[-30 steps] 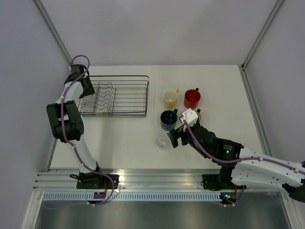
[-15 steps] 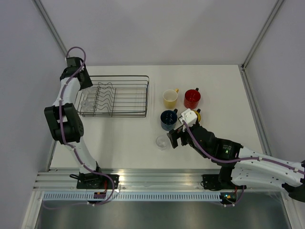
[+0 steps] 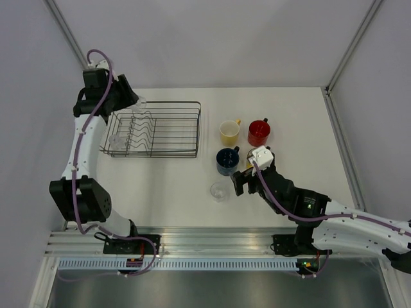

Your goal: Unload the cups from the dish rack

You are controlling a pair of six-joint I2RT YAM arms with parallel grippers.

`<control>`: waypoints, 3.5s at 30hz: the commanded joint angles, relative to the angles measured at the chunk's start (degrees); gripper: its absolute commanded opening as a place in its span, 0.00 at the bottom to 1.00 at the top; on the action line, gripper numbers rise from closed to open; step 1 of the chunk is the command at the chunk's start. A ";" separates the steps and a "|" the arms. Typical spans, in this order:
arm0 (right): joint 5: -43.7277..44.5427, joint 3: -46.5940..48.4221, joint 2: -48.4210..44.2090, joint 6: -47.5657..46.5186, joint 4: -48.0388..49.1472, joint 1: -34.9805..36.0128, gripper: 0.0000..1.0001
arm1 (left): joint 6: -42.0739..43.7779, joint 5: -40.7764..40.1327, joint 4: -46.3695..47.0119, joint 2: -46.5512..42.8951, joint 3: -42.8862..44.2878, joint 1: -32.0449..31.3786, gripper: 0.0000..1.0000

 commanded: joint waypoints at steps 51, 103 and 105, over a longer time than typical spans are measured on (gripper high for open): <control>-31.73 -9.52 -9.81 4.89 34.72 -0.63 0.00 | -59.09 37.26 86.36 -27.98 -61.50 -43.07 0.02; -19.86 16.50 34.57 8.05 -28.21 -4.05 0.03 | -6.79 -26.81 -10.67 -62.61 -44.54 -43.07 1.00; -20.48 16.33 36.42 7.70 -27.69 -4.67 0.03 | -6.62 -25.85 -10.32 -62.70 -44.72 -43.07 1.00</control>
